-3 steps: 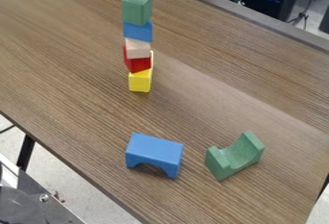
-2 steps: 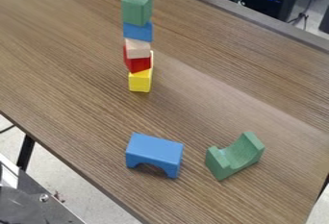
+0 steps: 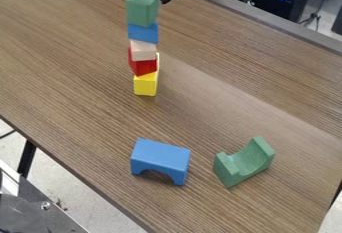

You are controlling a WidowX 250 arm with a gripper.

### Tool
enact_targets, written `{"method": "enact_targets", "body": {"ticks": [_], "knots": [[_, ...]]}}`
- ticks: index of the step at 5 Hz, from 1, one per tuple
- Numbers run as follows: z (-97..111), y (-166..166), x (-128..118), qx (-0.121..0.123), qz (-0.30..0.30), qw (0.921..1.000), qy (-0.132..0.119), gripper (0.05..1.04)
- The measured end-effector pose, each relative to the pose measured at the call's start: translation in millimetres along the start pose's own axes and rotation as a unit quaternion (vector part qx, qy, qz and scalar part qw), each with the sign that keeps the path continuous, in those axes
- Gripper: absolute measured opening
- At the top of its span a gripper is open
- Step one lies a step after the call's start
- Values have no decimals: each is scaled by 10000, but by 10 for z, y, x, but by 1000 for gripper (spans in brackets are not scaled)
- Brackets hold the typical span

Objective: Pick up the green cube from the blue triangle shape and put it on top of the blue arch

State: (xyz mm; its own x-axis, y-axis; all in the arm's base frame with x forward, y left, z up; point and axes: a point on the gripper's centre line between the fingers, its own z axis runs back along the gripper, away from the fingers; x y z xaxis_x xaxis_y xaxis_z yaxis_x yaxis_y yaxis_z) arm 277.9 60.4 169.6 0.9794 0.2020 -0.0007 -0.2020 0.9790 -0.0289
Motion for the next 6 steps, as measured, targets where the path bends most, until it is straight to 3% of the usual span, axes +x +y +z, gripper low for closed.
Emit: {"method": "enact_targets", "body": {"ticks": [2,4,6], "knots": [[-44,47,12,43,164,9998,99,1001],[-56,153,116,901,721,9922,468,1001],[-72,104,144,837,712,9928,477,1001]]}}
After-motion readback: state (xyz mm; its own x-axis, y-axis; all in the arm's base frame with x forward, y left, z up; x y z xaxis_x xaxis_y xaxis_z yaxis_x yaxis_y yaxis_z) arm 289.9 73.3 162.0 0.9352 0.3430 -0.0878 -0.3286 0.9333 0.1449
